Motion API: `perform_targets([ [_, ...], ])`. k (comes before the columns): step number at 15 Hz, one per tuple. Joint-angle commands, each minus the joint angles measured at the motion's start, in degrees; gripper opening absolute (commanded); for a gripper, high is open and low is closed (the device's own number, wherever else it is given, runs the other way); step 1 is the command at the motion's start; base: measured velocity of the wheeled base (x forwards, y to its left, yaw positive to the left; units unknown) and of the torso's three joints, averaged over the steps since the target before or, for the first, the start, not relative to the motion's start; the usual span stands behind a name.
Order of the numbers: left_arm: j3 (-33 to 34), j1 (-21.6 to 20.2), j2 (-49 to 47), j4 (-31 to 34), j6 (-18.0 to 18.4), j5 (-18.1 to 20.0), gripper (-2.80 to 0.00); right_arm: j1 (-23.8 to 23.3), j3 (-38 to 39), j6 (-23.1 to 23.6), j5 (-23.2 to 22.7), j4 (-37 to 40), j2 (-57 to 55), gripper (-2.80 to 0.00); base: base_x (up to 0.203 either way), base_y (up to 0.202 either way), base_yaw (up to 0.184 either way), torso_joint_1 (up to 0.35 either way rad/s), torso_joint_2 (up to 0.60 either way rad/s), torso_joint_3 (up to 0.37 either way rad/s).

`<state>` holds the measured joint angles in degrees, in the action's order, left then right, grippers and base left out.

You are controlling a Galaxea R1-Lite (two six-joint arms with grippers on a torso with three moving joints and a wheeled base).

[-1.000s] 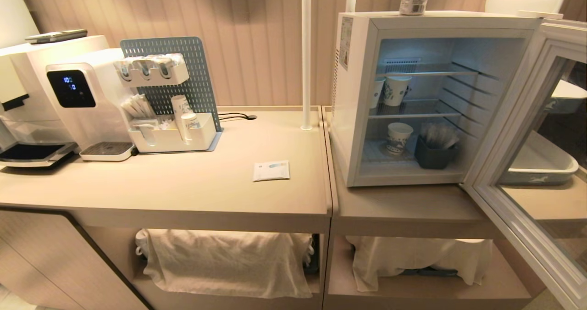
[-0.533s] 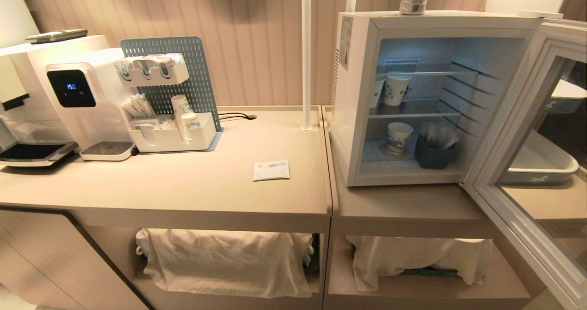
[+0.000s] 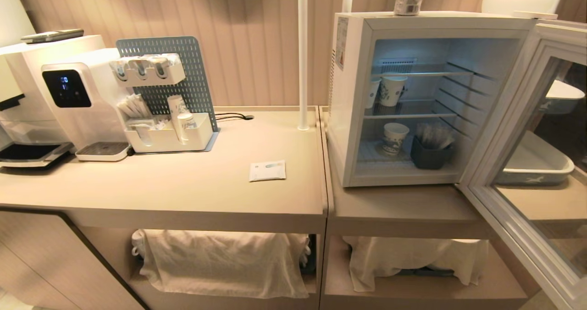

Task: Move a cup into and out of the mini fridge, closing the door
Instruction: Close the freezer door

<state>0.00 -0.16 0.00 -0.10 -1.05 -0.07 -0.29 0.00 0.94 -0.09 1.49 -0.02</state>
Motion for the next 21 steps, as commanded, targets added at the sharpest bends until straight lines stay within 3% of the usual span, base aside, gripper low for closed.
perform_targets([
  [1,0.00,-0.02,-0.09,0.01,-0.08,-0.01,-2.80,0.03,0.09,0.03,0.00,0.01,-0.06,-2.80,0.000,-0.160,0.005,0.002,0.00,0.002],
  [21,0.00,-0.02,-0.09,-0.01,-0.09,-0.01,-2.80,0.03,0.09,0.10,0.00,-0.17,-0.06,-2.80,0.000,-0.193,0.002,0.003,0.00,0.001],
])
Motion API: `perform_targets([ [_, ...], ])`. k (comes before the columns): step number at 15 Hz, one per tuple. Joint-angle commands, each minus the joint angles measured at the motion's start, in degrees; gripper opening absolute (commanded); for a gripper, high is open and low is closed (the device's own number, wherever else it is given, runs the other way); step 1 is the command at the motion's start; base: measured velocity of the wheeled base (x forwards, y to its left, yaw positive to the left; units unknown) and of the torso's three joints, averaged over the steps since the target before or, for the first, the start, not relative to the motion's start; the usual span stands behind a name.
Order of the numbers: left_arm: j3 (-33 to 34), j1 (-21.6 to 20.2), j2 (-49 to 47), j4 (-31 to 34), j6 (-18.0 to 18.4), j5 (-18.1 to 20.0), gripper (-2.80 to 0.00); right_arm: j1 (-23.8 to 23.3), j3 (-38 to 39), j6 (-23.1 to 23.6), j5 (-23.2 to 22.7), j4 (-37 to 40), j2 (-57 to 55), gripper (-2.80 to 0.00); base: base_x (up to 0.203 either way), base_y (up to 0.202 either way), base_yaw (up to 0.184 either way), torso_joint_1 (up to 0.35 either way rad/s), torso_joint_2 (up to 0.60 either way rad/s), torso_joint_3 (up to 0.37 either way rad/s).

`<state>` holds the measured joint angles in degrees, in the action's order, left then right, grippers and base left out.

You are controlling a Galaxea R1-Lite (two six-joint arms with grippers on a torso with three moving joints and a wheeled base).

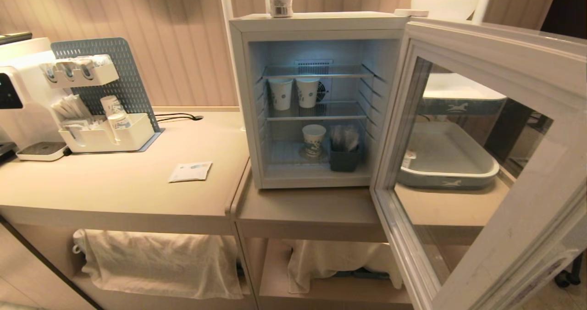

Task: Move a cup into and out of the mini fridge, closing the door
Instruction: Close the freezer door

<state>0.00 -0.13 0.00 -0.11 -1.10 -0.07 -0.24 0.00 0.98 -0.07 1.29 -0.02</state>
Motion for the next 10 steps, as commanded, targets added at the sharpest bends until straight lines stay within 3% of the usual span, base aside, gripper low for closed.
perform_targets([
  [1,0.00,-0.04,-0.09,-0.07,-0.04,-0.01,-2.80,-0.02,0.00,-0.02,-0.01,0.03,-0.06,-2.80,0.000,-0.116,0.000,0.002,0.00,0.002],
  [6,0.00,-0.04,-0.09,-0.03,-0.04,-0.01,-2.80,-0.02,-1.41,0.11,-0.44,-0.35,-2.71,-2.80,0.000,-0.015,0.000,0.001,0.00,0.001],
  [10,0.00,-0.04,-0.09,0.00,-0.04,-0.01,-2.80,1.15,-18.90,-9.83,-3.58,2.32,-15.94,-2.80,0.000,0.000,0.000,0.000,0.00,0.000],
])
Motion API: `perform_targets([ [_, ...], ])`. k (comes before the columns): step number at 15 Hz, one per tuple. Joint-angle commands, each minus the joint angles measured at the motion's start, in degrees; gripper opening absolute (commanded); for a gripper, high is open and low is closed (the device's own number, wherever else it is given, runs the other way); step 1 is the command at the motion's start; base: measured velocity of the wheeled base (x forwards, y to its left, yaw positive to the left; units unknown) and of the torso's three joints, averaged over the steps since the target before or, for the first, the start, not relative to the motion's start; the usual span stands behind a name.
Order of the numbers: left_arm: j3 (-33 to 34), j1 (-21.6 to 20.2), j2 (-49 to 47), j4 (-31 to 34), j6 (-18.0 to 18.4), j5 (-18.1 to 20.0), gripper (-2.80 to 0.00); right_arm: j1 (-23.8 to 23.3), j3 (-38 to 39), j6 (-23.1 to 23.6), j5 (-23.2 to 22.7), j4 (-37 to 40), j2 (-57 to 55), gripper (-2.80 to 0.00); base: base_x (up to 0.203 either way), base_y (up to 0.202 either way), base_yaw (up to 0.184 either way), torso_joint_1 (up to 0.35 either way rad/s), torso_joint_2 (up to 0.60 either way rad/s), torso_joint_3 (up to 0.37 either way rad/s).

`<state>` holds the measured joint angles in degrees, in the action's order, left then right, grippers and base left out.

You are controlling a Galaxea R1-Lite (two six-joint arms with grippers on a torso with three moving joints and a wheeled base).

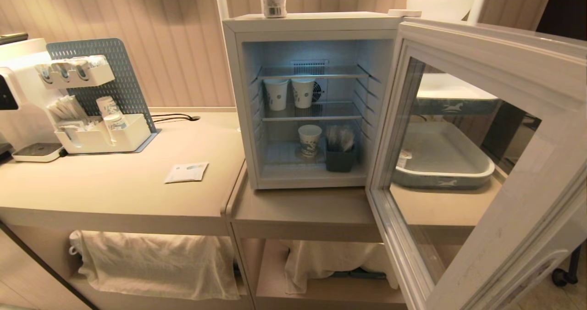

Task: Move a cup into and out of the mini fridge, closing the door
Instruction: Close the freezer door

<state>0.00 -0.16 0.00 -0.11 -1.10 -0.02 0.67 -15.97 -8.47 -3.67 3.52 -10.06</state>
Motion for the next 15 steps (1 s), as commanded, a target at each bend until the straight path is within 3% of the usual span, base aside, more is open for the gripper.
perform_targets([
  [1,0.00,-0.02,-0.09,0.02,-0.05,-0.06,-2.80,1.43,-4.86,-1.91,-1.09,0.28,-12.28,-2.80,0.000,0.000,0.000,0.000,0.00,0.000],
  [3,0.00,-0.02,-0.09,-0.07,-0.05,-0.06,-2.80,3.79,-7.96,-7.31,-6.35,-0.95,-24.62,-2.80,0.000,0.000,0.000,0.000,0.00,0.000],
  [5,0.00,-0.02,-0.09,0.02,-0.05,-0.06,-2.80,5.12,-9.83,-12.48,-15.59,-5.65,-36.36,-2.80,0.000,0.000,0.000,0.000,0.00,0.000],
  [9,0.00,-0.02,-0.09,-0.07,-0.05,-0.06,-2.80,6.43,-11.89,-17.65,-42.91,-18.29,-51.35,-2.80,0.000,0.000,0.000,0.000,0.00,0.000],
  [10,0.00,-0.02,-0.09,0.02,-0.05,-0.06,-2.80,6.57,-12.36,-18.07,-47.36,-20.40,-53.35,-2.80,0.000,0.000,0.000,0.000,0.00,0.000],
  [12,0.00,-0.02,-0.09,-0.07,-0.05,-0.06,-2.80,6.84,-13.21,-18.50,-49.57,-24.64,-56.41,-2.80,0.000,0.000,0.000,0.000,0.00,0.000],
  [15,0.00,-0.02,-0.09,0.02,-0.13,-0.06,-2.80,8.69,-18.69,-22.07,-48.85,-27.61,-63.32,-2.80,0.000,0.000,0.000,0.000,0.00,0.000],
])
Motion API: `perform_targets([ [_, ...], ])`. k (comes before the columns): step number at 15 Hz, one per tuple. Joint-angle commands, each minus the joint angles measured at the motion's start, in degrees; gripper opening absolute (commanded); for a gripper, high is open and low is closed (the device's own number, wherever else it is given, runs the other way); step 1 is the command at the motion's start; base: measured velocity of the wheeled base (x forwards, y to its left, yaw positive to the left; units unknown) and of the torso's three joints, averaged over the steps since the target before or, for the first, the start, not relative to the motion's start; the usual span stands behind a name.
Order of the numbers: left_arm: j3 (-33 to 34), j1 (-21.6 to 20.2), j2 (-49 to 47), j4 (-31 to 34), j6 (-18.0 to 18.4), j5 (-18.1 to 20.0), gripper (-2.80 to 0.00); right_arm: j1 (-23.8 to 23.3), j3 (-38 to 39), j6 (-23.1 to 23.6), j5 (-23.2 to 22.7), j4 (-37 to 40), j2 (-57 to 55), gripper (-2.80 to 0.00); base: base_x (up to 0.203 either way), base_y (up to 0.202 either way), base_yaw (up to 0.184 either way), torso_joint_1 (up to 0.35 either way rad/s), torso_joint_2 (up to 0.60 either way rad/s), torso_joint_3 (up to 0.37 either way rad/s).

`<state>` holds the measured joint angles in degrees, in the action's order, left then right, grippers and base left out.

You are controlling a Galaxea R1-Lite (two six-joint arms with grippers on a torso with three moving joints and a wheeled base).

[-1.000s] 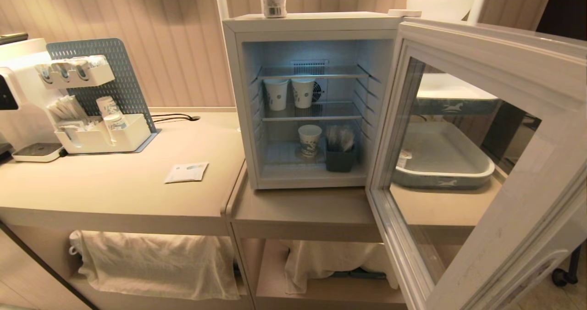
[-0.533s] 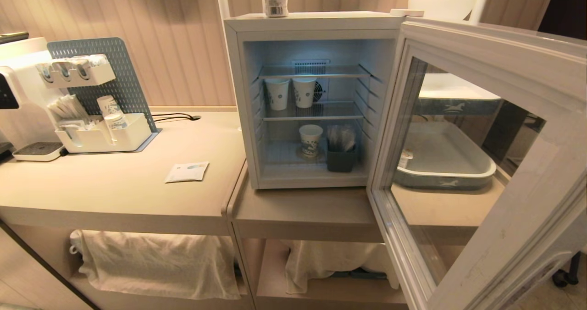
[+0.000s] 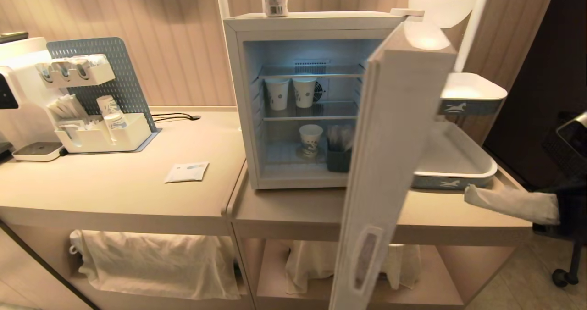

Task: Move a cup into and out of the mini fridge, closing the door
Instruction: Close the freezer door

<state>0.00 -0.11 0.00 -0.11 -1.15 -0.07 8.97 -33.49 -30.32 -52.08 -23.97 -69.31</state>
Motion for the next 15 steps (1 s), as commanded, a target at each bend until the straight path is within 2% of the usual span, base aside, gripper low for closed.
perform_targets([
  [1,0.00,-0.07,-0.09,-0.07,-0.07,-0.01,-2.80,1.17,-5.00,-2.22,1.32,-0.62,-7.08,-2.80,0.000,0.000,0.000,0.000,0.00,0.000],
  [2,0.00,-0.07,-0.09,-0.07,-0.08,-0.01,-2.80,2.55,-9.15,-3.73,4.76,-0.77,-10.31,-2.80,0.000,0.000,0.000,0.000,0.00,0.000],
  [5,0.00,-0.07,-0.09,-0.07,0.00,-0.01,-2.80,9.88,-23.95,-5.65,21.56,1.14,-20.68,-2.80,0.000,0.000,0.000,0.000,0.00,0.000],
  [9,0.00,-0.07,-0.09,-0.07,-0.08,-0.01,-2.80,18.70,-42.31,-4.63,34.92,9.02,-32.41,-2.80,0.000,0.000,0.000,0.000,0.00,0.000],
  [12,0.00,-0.07,-0.09,-0.07,-0.17,-0.10,-2.80,23.56,-53.85,-2.11,47.20,14.38,-39.54,-2.80,0.000,0.000,0.000,0.000,0.00,0.000],
  [15,0.00,-0.07,-0.09,-0.07,-0.17,-0.02,-2.80,27.31,-63.65,6.00,64.02,18.81,-46.72,-2.80,0.000,0.000,0.000,0.000,0.00,0.000],
])
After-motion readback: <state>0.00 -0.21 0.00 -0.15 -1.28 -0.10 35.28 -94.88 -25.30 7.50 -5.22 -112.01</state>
